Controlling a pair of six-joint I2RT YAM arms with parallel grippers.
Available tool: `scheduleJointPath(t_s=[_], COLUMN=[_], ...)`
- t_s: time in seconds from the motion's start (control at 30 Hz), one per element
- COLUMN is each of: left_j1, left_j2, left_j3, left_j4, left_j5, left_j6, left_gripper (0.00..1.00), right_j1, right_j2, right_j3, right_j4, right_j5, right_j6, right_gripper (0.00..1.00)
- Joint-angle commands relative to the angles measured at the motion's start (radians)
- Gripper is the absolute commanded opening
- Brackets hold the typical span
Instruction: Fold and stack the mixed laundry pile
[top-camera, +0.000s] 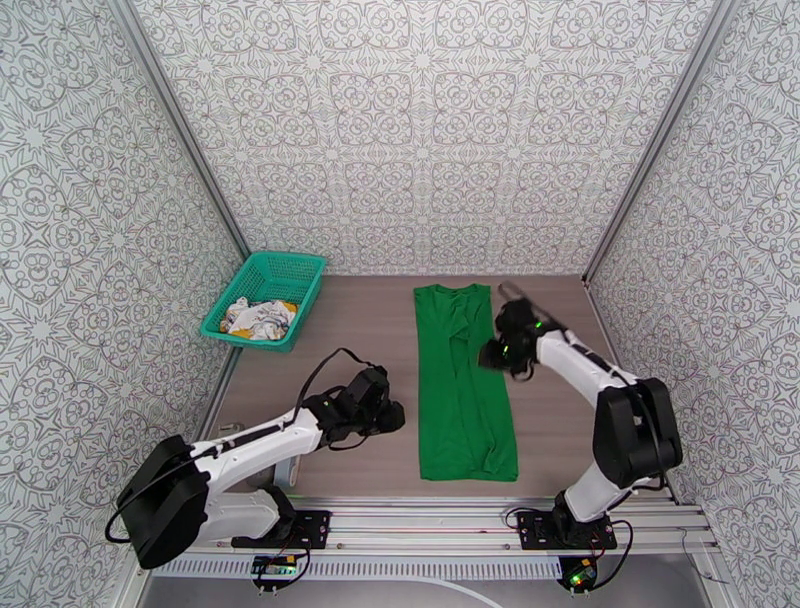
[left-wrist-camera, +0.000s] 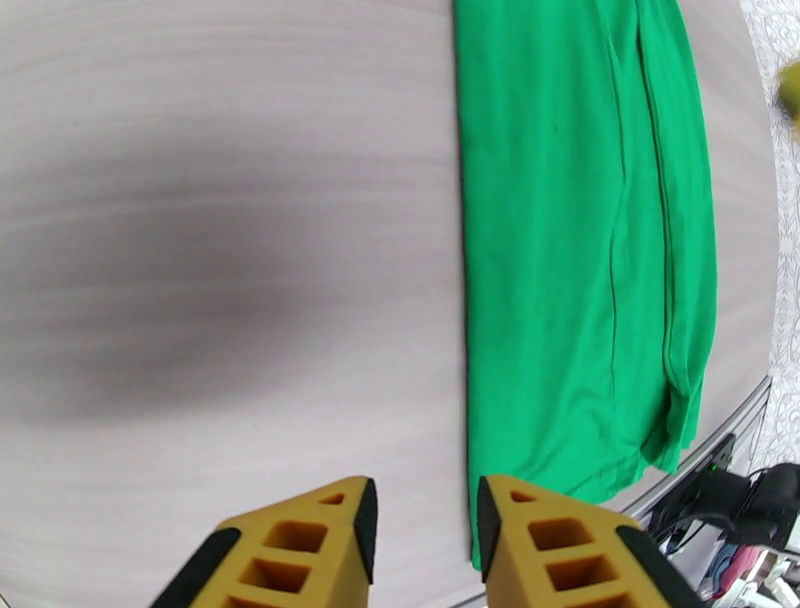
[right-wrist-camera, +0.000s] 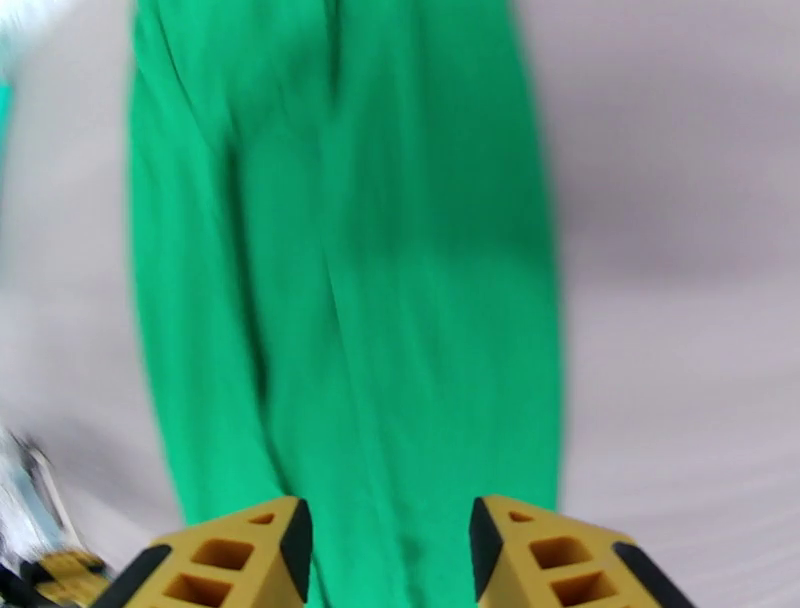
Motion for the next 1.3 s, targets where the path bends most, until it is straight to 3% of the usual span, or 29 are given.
scheduleJointPath(t_s=[0.0, 0.1, 0.33, 0.6, 1.03, 1.27], left_j1=[-0.017, -0.06, -0.223, -0.339, -0.379, -0.372], left_j2=[0.027, 0.031, 0.09, 0.164, 0.229, 0.305], left_j3=[0.038, 0.031, 0.009, -0.006, -0.014, 0.014], left_j4=[0.025, 0.004, 0.05, 0.105, 0.105, 0.155], left_j5=[0.041, 0.016, 0.024, 0.049, 0.068, 0.091], left_j6=[0.009, -0.037, -0.215, -0.345, -0.405, -0.38], left_gripper=[0.34, 0.37, 0.52, 0.55, 0.58, 0.45], right_j1=[0.027, 0.023, -0.002, -0.002, 0.0, 0.0], right_j2=[-0.115, -0.237, -0.454, -0.581, -0.604, -0.582], right_j3=[-0.115, -0.23, -0.393, -0.578, -0.646, -0.619], right_j4=[-0.015, -0.068, -0.216, -0.231, -0.258, -0.233], right_j5=[0.045, 0.076, 0.001, -0.11, -0.162, -0.119], right_j6=[0.045, 0.076, 0.194, 0.338, 0.332, 0.342], right_gripper=[0.48, 0.49, 0.5, 0.47, 0.46, 0.4])
